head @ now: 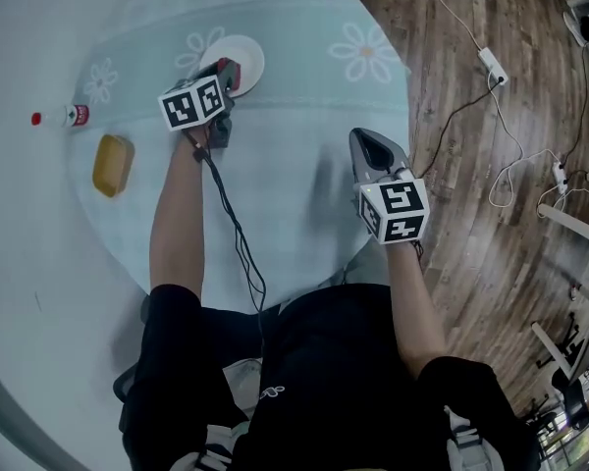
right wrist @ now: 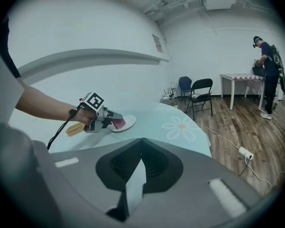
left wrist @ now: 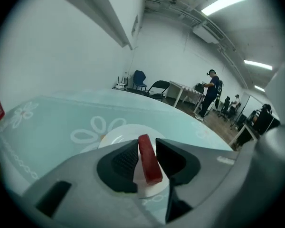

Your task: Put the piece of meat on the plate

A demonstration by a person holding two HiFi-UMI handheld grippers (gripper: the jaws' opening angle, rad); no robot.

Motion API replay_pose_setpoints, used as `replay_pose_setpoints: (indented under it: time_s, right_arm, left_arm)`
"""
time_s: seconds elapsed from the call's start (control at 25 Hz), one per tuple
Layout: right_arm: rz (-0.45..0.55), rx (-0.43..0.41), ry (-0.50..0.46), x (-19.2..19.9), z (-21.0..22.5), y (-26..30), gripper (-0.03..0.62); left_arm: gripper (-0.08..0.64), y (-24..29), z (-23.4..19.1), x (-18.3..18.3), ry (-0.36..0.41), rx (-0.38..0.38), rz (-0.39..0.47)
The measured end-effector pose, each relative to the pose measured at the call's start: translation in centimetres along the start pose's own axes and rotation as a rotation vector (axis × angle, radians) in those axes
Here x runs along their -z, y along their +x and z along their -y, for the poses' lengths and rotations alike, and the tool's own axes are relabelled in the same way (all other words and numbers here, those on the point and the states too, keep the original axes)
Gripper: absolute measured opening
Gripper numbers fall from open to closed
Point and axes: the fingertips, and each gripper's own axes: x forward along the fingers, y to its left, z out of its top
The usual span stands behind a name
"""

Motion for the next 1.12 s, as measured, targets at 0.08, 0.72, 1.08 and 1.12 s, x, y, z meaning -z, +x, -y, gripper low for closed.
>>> replay_pose_setpoints:
  time_s: [0.08, 0.72, 1.08, 1.12]
  right_arm:
    - [0.003, -0.006, -0.019, -0.3, -0.7, -0.3, 0.009]
    - [0.136, -0.304, -0.18, -8.8, -9.4, -1.5, 0.009]
    - [0.265, -0.622, -0.27, -12.7, -19.9, -4.8, 0.009]
    - [0.279, -0.649, -0.264, -13.2, -20.6, -5.2, 0.009]
  left_arm:
    - [0.164, -0.4, -0.2, 0.0, 0.059, -0.017, -0.015]
    - [0.052, -26.2, 4.5, 1.5, -0.311, -0.323, 0.58]
    - [-0.006, -40.6, 11.9, 4.0, -0.3, -0.661, 0.809]
    - [-0.006, -41.0, 12.6, 3.5, -0.256, -0.686, 0.799]
